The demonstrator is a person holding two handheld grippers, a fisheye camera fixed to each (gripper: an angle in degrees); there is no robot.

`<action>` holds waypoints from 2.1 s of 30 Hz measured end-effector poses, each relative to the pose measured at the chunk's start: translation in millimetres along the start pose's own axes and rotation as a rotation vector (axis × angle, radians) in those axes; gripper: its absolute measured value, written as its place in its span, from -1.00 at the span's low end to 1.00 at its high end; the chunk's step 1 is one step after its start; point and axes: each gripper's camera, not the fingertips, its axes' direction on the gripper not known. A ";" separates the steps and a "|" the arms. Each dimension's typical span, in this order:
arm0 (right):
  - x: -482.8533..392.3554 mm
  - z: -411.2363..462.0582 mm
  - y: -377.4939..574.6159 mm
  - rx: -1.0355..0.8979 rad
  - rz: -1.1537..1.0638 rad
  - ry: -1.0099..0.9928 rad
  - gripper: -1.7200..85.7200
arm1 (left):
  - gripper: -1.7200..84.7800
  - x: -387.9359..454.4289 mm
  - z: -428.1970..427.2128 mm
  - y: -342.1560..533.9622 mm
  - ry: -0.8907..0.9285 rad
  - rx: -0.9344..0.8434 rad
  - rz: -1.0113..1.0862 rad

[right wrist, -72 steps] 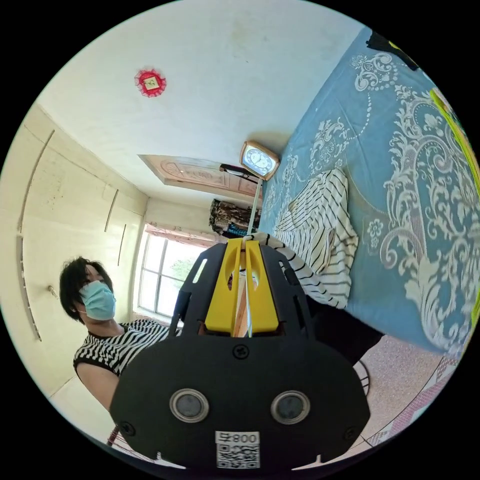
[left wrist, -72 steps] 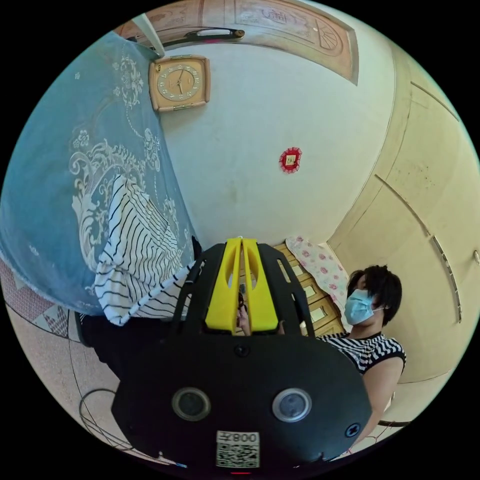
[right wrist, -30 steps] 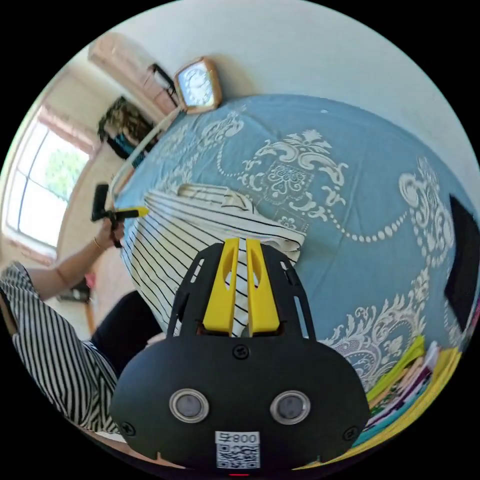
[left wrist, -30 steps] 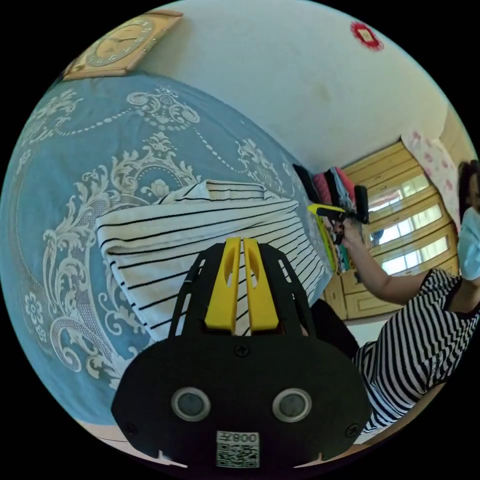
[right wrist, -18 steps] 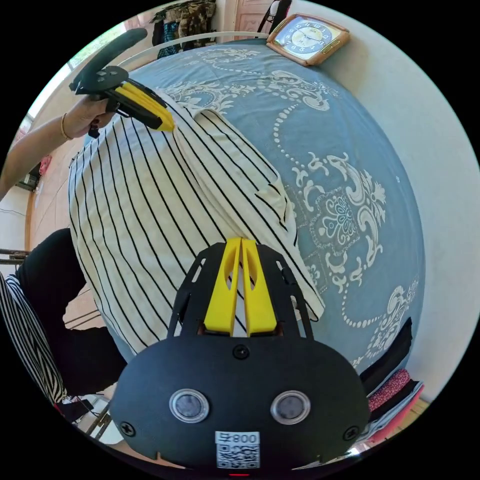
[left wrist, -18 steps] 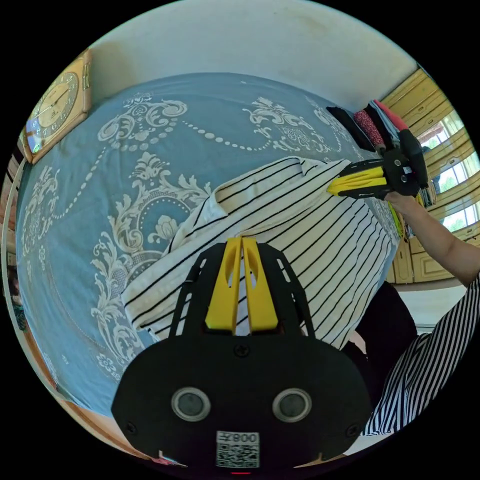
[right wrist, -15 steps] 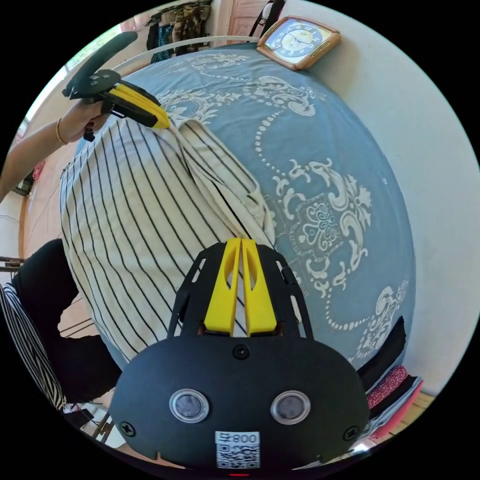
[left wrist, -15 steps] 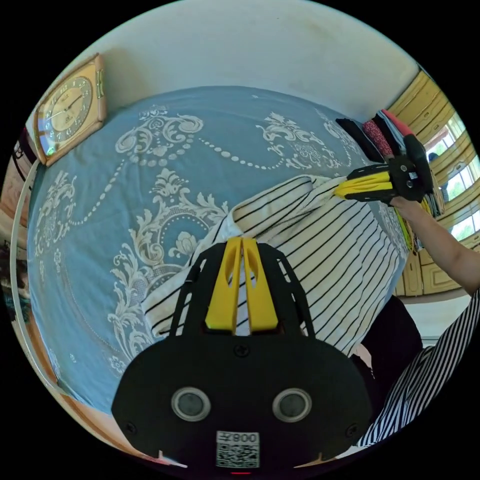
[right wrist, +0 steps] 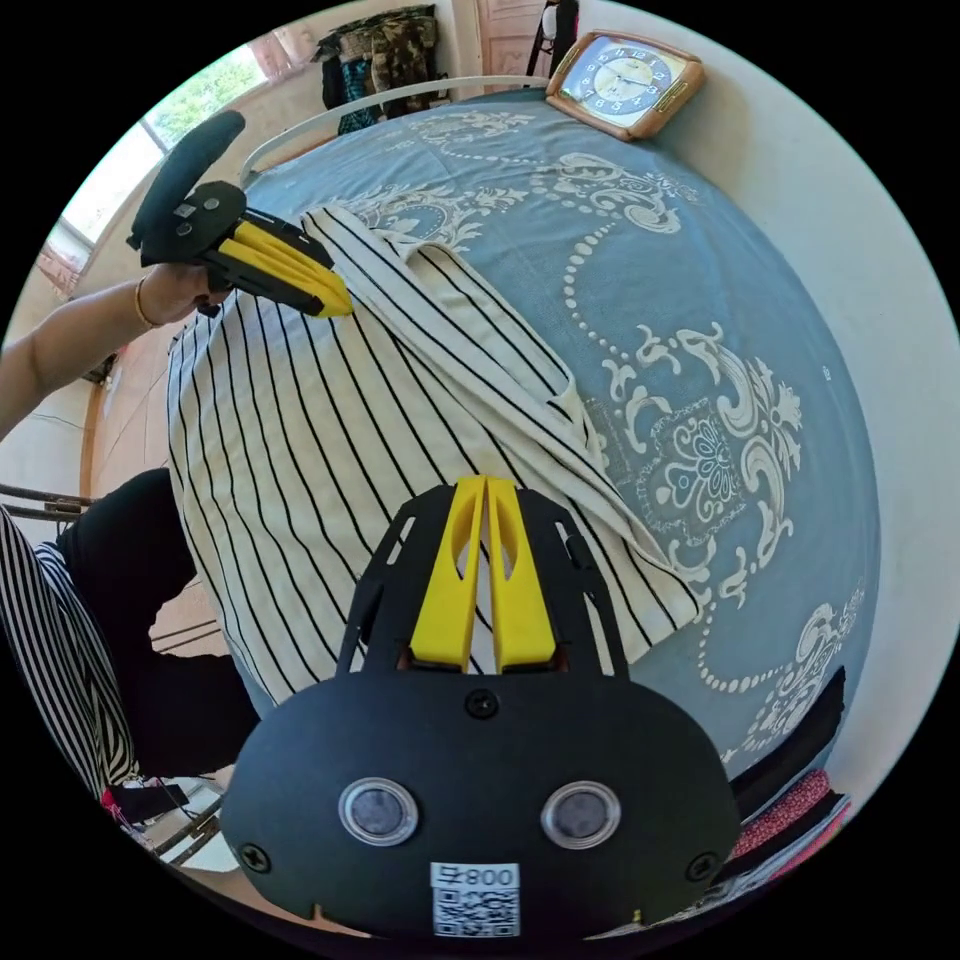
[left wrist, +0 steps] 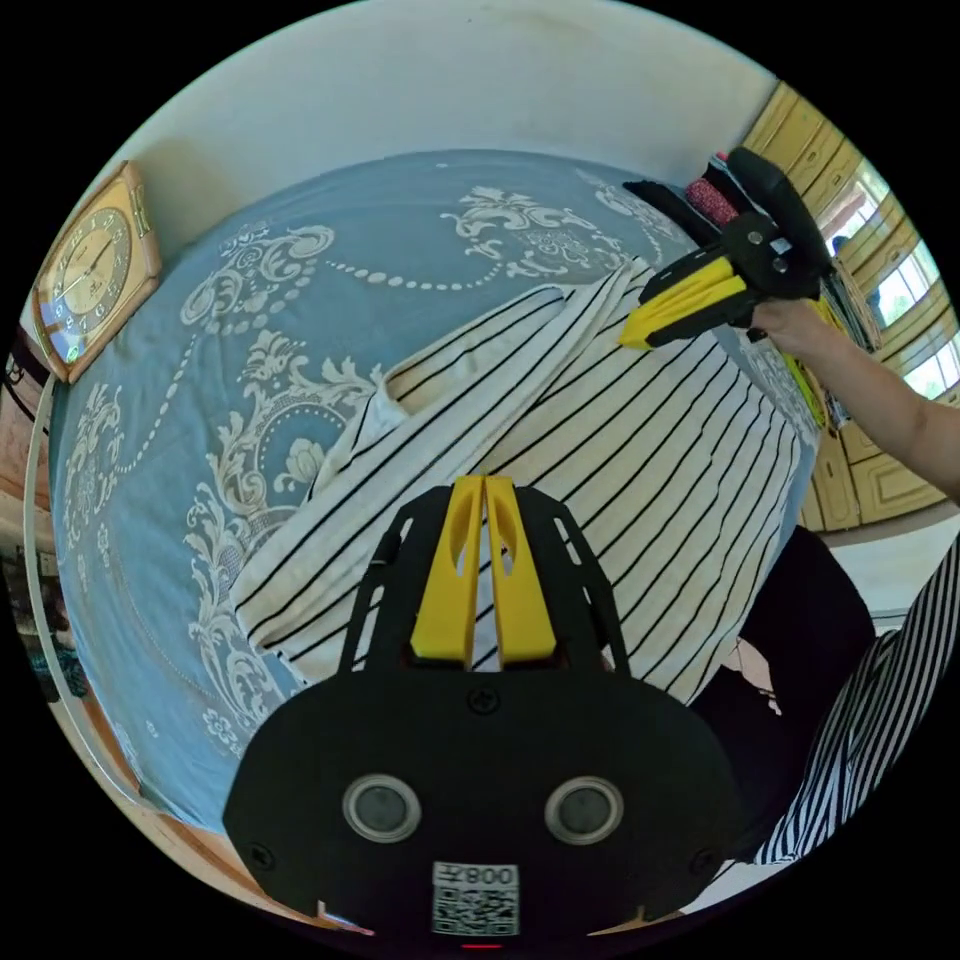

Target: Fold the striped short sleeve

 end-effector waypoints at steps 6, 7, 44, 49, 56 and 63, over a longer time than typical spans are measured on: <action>32.3 -3.7 -24.0 0.003 0.023 -0.069 -0.96 | -0.96 -31.9 -11.6 -20.8 -0.007 0.029 -0.112; 34.9 -7.3 -24.8 0.016 0.028 -0.066 -0.96 | -0.96 -35.5 -17.2 -23.0 -0.044 0.050 -0.131; 118.3 -25.5 186.4 0.111 0.350 -0.186 -0.96 | -0.95 -80.2 -7.3 105.4 -0.130 0.065 -0.205; 148.6 -61.0 248.7 0.280 0.492 -0.266 -0.95 | -0.95 -99.6 -27.4 133.7 -0.085 0.142 -0.301; 102.9 -77.8 428.0 0.360 0.645 -0.467 -0.86 | -0.92 -89.7 -41.2 258.0 0.091 0.198 -0.466; 29.3 -52.5 582.2 0.465 0.872 -0.769 -0.76 | -0.81 -95.3 -27.4 388.5 0.321 0.248 -0.827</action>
